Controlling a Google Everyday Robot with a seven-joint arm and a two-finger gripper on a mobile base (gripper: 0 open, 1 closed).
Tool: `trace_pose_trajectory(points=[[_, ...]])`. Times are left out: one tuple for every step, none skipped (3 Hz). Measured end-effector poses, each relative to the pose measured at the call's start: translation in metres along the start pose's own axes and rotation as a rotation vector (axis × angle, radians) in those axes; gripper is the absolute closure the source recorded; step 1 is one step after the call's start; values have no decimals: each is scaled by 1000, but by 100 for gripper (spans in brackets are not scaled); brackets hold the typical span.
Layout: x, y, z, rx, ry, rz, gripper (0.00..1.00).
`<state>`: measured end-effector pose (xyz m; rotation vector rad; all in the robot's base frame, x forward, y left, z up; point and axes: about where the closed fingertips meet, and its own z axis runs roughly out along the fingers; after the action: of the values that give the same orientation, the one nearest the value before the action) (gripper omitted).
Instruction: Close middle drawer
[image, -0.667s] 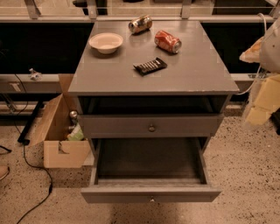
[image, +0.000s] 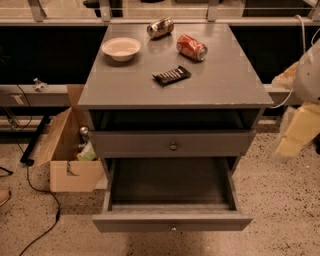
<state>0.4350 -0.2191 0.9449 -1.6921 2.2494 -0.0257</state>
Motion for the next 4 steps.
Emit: trace_pose_trajectory(points=[[25,27,75,-91,-89,88,0],[38,46,125,-150,-184,168,0],[31,75,183,-245,-313,231,0],[19,90,209,-294,-388,259,0]])
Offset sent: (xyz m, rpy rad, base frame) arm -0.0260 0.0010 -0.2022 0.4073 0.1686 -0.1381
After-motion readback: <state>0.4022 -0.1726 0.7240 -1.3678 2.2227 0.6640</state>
